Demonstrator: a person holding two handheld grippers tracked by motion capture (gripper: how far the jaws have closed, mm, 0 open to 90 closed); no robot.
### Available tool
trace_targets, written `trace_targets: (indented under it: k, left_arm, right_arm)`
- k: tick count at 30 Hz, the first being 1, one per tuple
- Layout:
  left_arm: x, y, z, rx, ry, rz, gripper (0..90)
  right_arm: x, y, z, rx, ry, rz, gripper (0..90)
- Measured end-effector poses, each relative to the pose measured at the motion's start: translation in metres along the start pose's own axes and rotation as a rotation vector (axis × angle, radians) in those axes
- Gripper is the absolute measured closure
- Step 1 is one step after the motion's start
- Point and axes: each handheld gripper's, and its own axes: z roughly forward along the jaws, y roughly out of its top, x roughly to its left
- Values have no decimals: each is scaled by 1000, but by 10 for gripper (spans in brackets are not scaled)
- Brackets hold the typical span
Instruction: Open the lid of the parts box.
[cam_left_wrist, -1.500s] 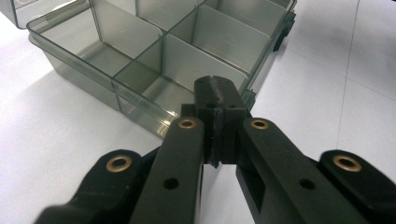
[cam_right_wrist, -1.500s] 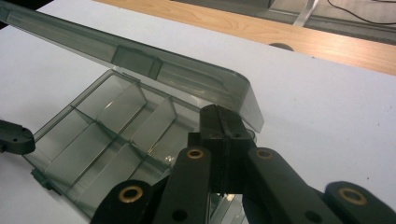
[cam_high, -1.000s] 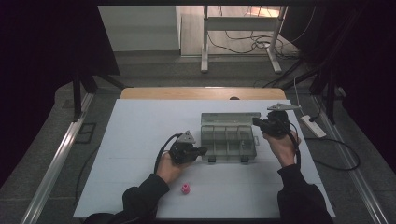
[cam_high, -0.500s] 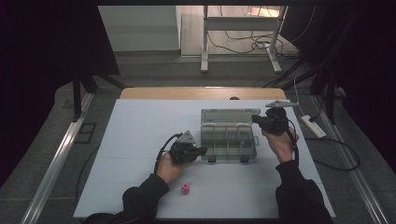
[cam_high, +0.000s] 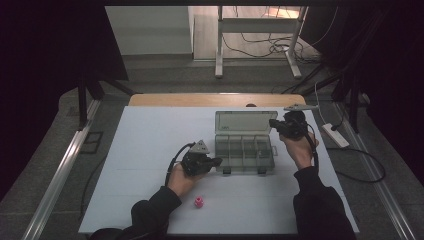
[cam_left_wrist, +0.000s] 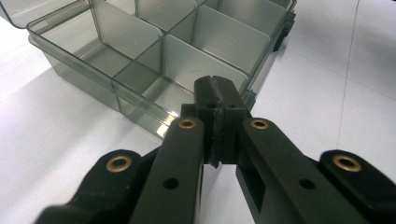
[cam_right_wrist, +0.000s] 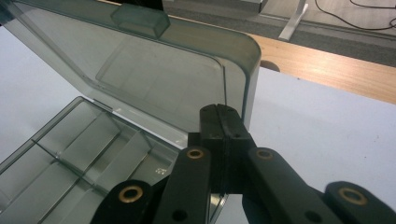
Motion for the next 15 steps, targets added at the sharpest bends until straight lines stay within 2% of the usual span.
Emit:
trace_targets:
  k: [15]
  left_arm:
    - [0,0,0,-1,-2,0,890]
  right_arm:
    - [-6,3,10,7,-5,16,893]
